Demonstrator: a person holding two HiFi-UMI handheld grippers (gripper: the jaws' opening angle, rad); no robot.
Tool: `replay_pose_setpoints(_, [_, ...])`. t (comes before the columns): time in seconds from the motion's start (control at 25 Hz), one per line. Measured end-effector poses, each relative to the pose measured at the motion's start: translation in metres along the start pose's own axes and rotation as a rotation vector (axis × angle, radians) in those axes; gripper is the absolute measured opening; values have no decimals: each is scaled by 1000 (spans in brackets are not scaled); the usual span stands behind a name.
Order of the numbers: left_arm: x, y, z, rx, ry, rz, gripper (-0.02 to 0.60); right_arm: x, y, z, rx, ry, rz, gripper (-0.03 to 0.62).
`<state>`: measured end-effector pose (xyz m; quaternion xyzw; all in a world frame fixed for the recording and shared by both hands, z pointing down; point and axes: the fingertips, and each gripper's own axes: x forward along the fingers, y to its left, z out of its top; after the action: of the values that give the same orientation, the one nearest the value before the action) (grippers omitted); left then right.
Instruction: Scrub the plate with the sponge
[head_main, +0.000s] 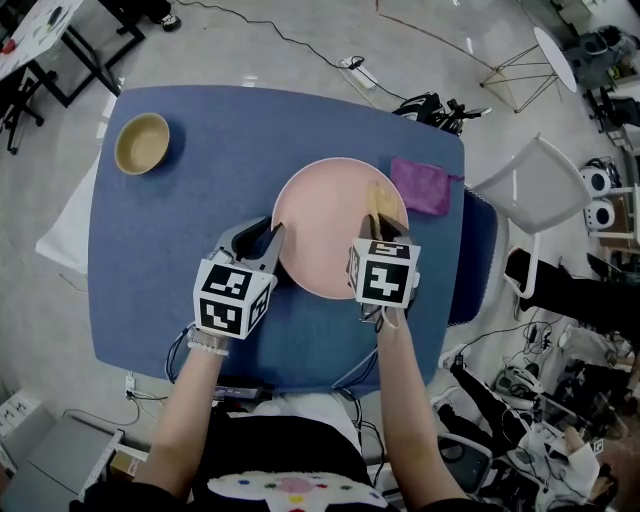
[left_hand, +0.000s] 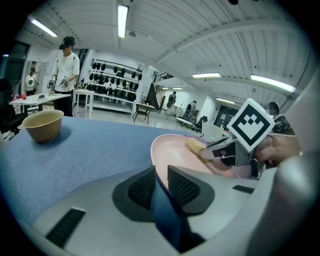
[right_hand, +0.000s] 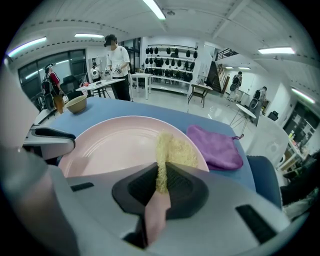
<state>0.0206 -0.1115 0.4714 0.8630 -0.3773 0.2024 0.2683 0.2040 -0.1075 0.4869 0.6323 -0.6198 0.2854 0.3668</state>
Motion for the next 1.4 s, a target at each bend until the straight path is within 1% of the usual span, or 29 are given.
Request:
replay_pose_setpoints(0.36, [1, 3, 0, -10, -12, 2, 83, 17, 7, 18, -103, 4, 5, 40])
replay_pose_setpoints(0.84, [3, 1, -1, -24, -21, 9, 81, 36, 28, 37, -324, -12, 51, 41])
replay_pose_setpoints(1.16, [2, 0, -1, -25, -21, 12, 81, 36, 46, 43, -402, -29, 102, 41])
replay_pose_setpoints(1.4, [0, 3, -1, -26, -24, 15, 81, 35, 70, 46, -458, -48, 164, 41])
